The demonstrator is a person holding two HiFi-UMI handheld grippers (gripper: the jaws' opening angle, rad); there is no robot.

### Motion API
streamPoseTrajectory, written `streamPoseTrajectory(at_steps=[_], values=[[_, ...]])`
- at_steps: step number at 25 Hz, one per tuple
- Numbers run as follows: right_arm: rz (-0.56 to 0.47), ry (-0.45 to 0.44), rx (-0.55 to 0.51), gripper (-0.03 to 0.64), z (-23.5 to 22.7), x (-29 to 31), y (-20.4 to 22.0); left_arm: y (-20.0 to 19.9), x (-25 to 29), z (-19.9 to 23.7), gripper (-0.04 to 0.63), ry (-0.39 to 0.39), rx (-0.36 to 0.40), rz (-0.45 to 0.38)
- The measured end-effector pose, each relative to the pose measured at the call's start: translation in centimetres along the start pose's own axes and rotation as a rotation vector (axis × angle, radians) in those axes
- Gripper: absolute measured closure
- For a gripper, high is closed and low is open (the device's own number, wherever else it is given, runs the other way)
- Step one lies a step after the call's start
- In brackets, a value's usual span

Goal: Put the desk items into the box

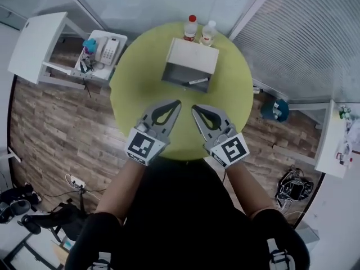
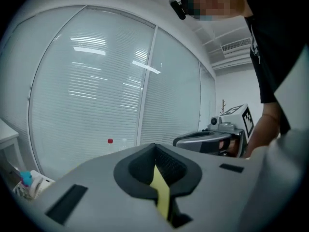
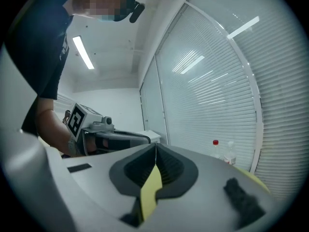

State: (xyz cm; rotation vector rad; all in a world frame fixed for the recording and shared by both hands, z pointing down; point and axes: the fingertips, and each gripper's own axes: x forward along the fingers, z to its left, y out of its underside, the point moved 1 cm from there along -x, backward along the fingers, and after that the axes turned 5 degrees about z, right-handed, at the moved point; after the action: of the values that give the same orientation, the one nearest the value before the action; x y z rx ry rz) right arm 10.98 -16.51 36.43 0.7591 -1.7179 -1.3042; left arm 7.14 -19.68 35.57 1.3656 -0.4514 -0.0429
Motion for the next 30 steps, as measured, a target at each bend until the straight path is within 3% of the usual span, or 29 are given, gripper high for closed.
streamPoseTrajectory(at_steps=[10, 16, 30], values=[[-0.02, -0.07, -0.053, 0.6, 2.5, 1.0, -2.4, -1.3, -3.1, 0.1, 0.584, -0.054, 0.064, -0.068], [-0.018, -0.084, -0.072, 0.6, 2.5, 0.7, -2.6, -1.3, -3.3, -0.6, 0.584, -0.066, 0.096, -0.063], [-0.013, -0.088, -0.097, 0.6, 2.4, 0.8, -2.8, -1.6, -3.5, -0.2, 0.584, -0.095, 0.096, -0.081]])
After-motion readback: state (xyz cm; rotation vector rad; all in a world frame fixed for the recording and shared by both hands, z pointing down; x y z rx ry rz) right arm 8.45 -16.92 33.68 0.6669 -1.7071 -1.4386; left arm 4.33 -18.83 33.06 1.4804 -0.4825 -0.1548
